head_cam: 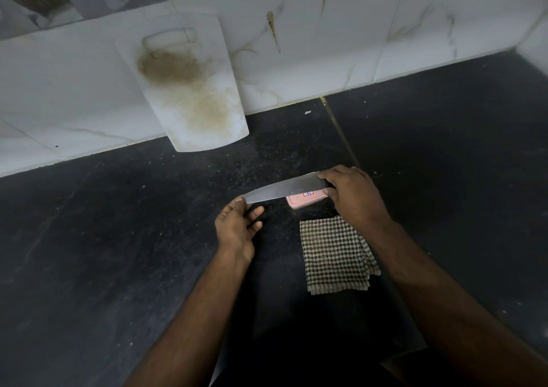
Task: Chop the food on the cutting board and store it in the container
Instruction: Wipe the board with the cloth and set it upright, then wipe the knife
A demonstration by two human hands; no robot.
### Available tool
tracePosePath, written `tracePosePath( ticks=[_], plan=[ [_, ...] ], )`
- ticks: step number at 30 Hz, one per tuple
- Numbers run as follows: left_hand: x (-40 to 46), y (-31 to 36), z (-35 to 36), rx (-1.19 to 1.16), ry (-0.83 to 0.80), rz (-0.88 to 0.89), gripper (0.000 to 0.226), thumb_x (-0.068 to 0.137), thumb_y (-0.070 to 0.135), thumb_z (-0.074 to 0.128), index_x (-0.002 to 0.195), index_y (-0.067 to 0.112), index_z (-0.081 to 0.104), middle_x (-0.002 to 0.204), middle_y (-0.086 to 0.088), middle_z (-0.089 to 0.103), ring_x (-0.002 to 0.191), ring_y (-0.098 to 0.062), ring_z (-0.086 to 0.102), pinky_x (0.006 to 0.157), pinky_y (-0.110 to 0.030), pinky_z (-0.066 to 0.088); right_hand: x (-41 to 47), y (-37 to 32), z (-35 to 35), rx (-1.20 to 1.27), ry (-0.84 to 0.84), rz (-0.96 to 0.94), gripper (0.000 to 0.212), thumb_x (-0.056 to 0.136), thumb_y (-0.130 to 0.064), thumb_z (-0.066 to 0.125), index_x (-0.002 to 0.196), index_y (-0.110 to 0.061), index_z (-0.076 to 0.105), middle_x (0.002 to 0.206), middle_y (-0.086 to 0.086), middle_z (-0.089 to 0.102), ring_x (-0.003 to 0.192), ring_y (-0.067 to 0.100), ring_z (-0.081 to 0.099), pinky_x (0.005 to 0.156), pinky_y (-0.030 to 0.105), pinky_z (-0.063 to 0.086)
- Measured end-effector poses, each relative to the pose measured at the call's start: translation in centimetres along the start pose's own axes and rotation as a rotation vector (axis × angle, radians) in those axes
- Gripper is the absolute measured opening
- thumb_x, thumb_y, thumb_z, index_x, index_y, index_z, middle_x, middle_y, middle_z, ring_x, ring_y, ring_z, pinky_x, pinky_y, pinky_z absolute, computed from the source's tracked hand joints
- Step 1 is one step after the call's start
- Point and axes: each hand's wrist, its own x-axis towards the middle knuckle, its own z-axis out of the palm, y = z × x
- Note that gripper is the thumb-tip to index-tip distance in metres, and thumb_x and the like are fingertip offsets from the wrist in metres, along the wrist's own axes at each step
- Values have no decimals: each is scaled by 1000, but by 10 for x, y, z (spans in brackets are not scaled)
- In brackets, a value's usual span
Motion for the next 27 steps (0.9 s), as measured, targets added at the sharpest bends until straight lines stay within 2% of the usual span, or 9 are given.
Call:
tracePosePath(
  ticks=[5,10,14,18,23,27],
  plan=[
    [-3,0,-2,-1,-13,12,14,105,28,58,108,17,66,94,-2,76,70,-10,73,51,-23,52,-1,1,1,4,25,-31,44,96,-17,64,139,-19,57,135,0,60,126,18,54,116,38,34],
    [-7,1,-7,19,13,53,17,104,16,58,116,12,69,104,-5,79,74,-10,73,52,-22,53,-3,-4,3,7,32,-54,45,95,-20,66,140,-19,57,138,-2,59,127,17,53,116,37,33],
    [-12,5,-11,12,39,66,10,102,17,61,107,18,70,100,-2,79,71,-9,72,54,-23,51,-6,-8,2,-8,17,-60,48,96,-21,65,143,-20,54,145,-2,54,133,16,48,118,37,30],
    [-17,10,-13,-5,65,112,8,104,20,58,103,19,66,101,-3,76,69,-9,71,51,-22,49,-9,-19,0,21,48,-100,46,97,-21,64,142,-19,56,145,0,54,133,19,49,115,38,33],
    [-25,15,-23,-10,78,141,9,102,13,59,109,16,64,104,-4,76,73,-12,72,49,-23,49,-11,-39,2,46,38,-153,45,96,-20,65,141,-17,57,143,0,55,131,19,50,113,37,36],
    [-29,19,-37,-25,82,150,11,103,19,59,112,15,65,106,-3,77,76,-13,73,50,-24,50,-14,-55,8,71,23,-193,42,96,-22,65,137,-16,60,140,0,58,127,21,53,110,38,40]
  ],
)
